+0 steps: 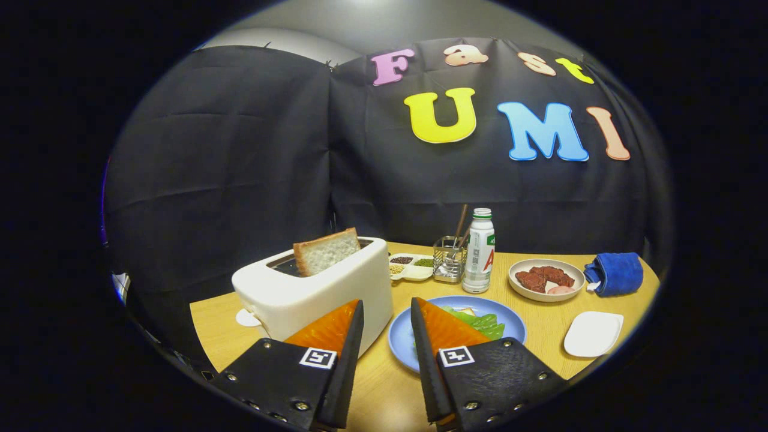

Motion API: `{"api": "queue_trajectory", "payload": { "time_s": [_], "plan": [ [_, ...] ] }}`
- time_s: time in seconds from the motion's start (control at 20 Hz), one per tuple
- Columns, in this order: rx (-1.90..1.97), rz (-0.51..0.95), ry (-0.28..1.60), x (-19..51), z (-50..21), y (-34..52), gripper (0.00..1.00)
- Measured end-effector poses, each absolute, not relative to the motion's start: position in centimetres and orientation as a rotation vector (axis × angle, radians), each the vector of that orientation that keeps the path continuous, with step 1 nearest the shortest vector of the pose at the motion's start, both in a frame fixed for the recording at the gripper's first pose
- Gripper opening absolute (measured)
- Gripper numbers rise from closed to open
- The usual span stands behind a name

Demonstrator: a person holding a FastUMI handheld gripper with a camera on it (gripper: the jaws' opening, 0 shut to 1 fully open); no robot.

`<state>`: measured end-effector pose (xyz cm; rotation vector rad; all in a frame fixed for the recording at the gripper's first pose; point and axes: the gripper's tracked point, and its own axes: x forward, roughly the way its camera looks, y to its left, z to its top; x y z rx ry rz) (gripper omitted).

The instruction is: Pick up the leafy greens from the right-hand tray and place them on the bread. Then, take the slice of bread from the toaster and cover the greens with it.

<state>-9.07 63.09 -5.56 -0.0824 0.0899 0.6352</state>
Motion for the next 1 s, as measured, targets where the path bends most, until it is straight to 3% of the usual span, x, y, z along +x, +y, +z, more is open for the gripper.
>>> {"api": "queue_trajectory", "payload": {
  "time_s": [0.5, 0.7, 1.0],
  "plan": [
    [-0.096, 0.633, -0.076, -11.6, -0.5, 67.3, 0.47],
    [-0.095, 0.658, -0.046, -11.8, -0.7, 70.0, 0.47],
    [-0.136, 0.583, -0.005, -9.1, -2.5, 72.8, 0.47]
  ]
}}
